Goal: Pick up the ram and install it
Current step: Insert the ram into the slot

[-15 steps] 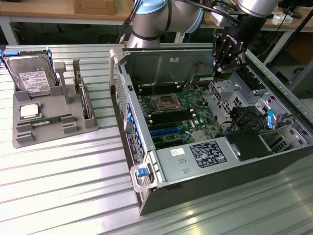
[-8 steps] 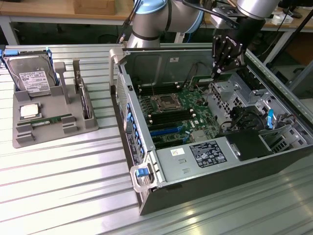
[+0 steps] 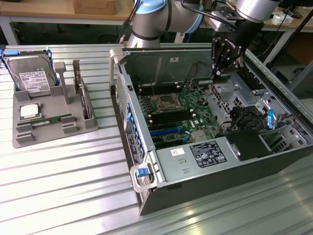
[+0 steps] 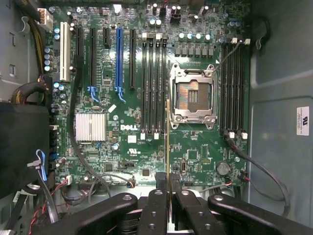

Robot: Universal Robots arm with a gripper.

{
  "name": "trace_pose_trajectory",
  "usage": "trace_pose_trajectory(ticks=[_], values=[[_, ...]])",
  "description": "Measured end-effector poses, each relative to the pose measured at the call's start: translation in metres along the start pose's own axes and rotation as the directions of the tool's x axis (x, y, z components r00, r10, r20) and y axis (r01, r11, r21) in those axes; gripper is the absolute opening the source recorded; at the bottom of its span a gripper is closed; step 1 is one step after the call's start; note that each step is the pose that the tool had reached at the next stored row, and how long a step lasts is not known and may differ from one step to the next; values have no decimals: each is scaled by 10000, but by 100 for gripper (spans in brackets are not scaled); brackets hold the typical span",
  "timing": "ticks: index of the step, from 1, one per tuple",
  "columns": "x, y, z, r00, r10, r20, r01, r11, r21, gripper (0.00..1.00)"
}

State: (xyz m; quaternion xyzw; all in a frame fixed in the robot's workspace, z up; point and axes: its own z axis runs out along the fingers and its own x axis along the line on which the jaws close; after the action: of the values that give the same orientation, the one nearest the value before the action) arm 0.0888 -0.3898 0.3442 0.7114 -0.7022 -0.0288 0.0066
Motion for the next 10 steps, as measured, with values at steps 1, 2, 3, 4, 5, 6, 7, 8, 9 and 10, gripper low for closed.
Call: trace_pose_trajectory(ticks=[1, 2, 3, 4, 5, 6, 7, 8, 9, 10], values=[[1, 0, 5, 10000, 0, 0, 0, 10000, 0, 13], [2, -1, 12, 10000, 0, 0, 0, 10000, 0, 13], [3, -1, 17, 10000, 0, 0, 0, 10000, 0, 13], [4, -1, 23, 10000, 0, 1, 0, 10000, 0, 13], [4, -1, 27, 10000, 0, 1, 0, 10000, 0, 13], [5, -2, 33, 10000, 0, 2, 0, 10000, 0, 13], [6, -2, 37, 10000, 0, 1, 0, 10000, 0, 13], [7, -2, 43, 10000, 0, 0, 0, 10000, 0, 13], [8, -3, 54, 10000, 0, 1, 0, 10000, -1, 13], [9, -3, 63, 10000, 0, 1, 0, 10000, 0, 13]])
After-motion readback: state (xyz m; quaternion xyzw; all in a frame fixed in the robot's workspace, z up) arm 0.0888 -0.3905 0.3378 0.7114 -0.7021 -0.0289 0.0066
